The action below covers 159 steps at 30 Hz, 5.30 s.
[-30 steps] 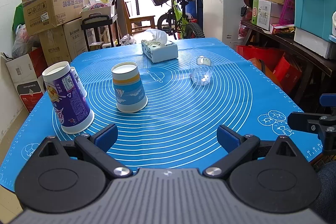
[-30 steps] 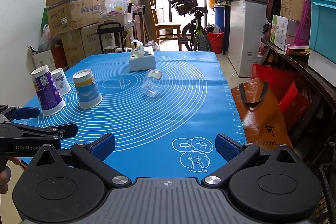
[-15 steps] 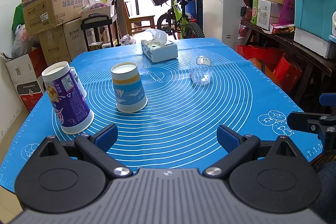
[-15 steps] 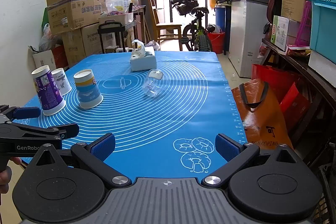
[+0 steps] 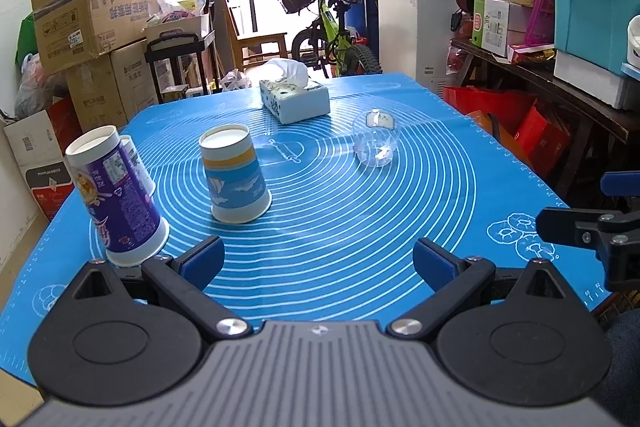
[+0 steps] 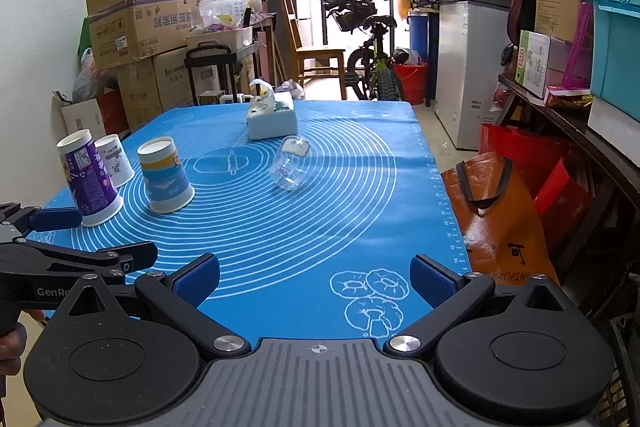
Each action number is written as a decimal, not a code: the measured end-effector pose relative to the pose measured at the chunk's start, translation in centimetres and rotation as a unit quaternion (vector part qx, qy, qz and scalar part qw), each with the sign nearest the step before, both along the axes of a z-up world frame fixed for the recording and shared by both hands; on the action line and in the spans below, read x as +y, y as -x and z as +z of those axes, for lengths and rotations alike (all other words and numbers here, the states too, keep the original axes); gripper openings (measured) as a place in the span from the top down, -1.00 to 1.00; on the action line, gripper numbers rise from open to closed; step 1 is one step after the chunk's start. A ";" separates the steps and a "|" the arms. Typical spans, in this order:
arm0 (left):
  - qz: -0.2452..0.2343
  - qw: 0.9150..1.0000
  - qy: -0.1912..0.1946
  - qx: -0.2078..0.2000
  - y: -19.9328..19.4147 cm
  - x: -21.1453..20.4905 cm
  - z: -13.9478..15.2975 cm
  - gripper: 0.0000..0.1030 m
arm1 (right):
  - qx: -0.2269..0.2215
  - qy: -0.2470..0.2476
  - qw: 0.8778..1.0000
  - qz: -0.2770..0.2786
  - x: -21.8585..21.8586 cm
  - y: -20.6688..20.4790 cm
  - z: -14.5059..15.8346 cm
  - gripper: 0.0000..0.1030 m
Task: Flip cup upside down
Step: 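Move the right tool toward the clear plastic cup and close around it, then lift the clear plastic cup with the right tool, then roll the right tool to turn the clear cup rim-down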
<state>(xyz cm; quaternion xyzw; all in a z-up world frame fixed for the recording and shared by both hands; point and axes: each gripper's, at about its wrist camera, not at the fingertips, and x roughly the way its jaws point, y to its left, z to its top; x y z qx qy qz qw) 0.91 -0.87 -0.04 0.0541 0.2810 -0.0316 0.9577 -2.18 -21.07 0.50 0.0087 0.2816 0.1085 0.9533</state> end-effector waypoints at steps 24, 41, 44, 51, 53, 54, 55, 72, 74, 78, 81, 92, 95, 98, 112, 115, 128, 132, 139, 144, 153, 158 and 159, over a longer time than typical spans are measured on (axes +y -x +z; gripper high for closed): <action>-0.041 0.999 -0.003 -0.017 -10.3 -3.7 -0.4 -0.93 | -0.019 0.008 0.999 -0.046 -2.3 -11.2 0.2 -0.95; -0.026 0.999 0.022 0.031 -18.7 -4.8 -3.8 -0.93 | 0.000 0.015 0.998 -0.067 -3.3 -16.7 -2.6 -0.94; -0.025 0.998 0.043 0.042 -19.5 -4.9 -4.1 -0.87 | 0.003 0.017 0.997 -0.069 -3.5 -17.1 -2.9 -0.94; -0.061 0.996 0.048 0.035 -19.9 -5.7 -4.3 -0.13 | 0.009 0.010 0.997 -0.072 -3.6 -17.4 -3.4 -0.94; -0.059 0.997 0.030 0.030 -19.8 -6.1 -4.3 -0.12 | 0.009 0.011 0.997 -0.072 -3.6 -17.4 -3.5 -0.94; -0.062 0.997 0.025 0.029 -19.6 -6.1 -4.3 -0.12 | 0.010 0.010 0.997 -0.072 -3.6 -17.4 -3.4 -0.94; -0.061 0.997 0.024 0.029 -19.6 -6.1 -4.3 -0.11 | 0.009 0.010 0.997 -0.073 -3.7 -17.4 -3.4 -0.94; -0.067 0.997 0.034 0.030 -11.2 -3.8 -1.0 -0.11 | -0.006 0.013 0.998 -0.056 -2.4 -11.9 -1.0 -0.94; -0.064 0.997 0.031 0.034 -10.1 -3.5 -1.4 -0.11 | -0.006 0.007 0.999 -0.054 -2.3 -10.8 -0.9 -0.94; -0.039 0.998 0.035 0.043 -8.6 -2.4 -2.1 -0.11 | 0.000 0.002 0.999 -0.042 -1.7 -9.1 -1.0 -0.94; -0.027 0.997 0.041 0.055 -8.0 -1.8 -2.6 -0.11 | 0.000 0.004 0.999 -0.032 -0.9 -8.1 -1.0 -0.94; -0.022 0.997 0.044 0.067 -7.4 -1.1 -3.8 -0.13 | 0.012 0.005 1.000 -0.025 -0.4 -6.8 -1.3 -0.94; -0.021 0.996 0.048 0.069 -7.4 -0.9 -3.8 -0.15 | 0.016 0.005 0.999 -0.027 -0.5 -6.9 -1.5 -0.94; -0.012 0.996 0.051 0.072 -7.4 -0.6 -3.7 -0.48 | 0.018 0.003 0.999 -0.028 -0.4 -6.9 -1.6 -0.94; 0.001 0.997 0.055 0.058 -6.8 -0.1 -2.4 -0.71 | 0.022 0.010 1.000 -0.013 0.3 -6.9 -1.6 -0.94; -0.002 0.997 0.057 0.051 -6.3 0.3 -1.7 -0.71 | 0.020 0.024 1.000 -0.003 0.8 -6.8 -1.3 -0.94; 0.034 0.998 0.048 0.013 -2.8 4.8 0.1 -0.85 | -0.007 0.252 0.960 0.125 7.7 -6.9 2.5 -0.94; 0.064 0.997 0.039 0.006 -2.3 6.8 -0.5 -0.85 | -0.050 0.385 0.901 0.193 12.2 -5.8 3.0 -0.94; 0.122 0.991 0.055 0.011 -2.1 10.7 -1.5 -0.85 | -0.135 0.629 0.702 0.305 19.0 -3.0 -0.9 -0.94; 0.149 0.987 0.063 0.009 -1.8 12.7 -1.8 -0.85 | -0.159 0.741 0.546 0.356 20.8 -2.0 -4.8 -0.92; 0.163 0.983 0.077 0.022 -2.0 14.3 -2.8 -0.85 | -0.195 0.817 0.297 0.455 19.7 -1.0 -10.1 -0.92; 0.163 0.983 0.082 0.022 -2.1 14.6 -3.0 -0.85 | -0.201 0.817 0.241 0.484 19.6 -1.4 -11.0 -0.85; 0.163 0.983 0.082 0.022 -2.0 14.7 -3.0 -0.85 | -0.201 0.817 0.236 0.486 19.5 -1.3 -11.4 -0.84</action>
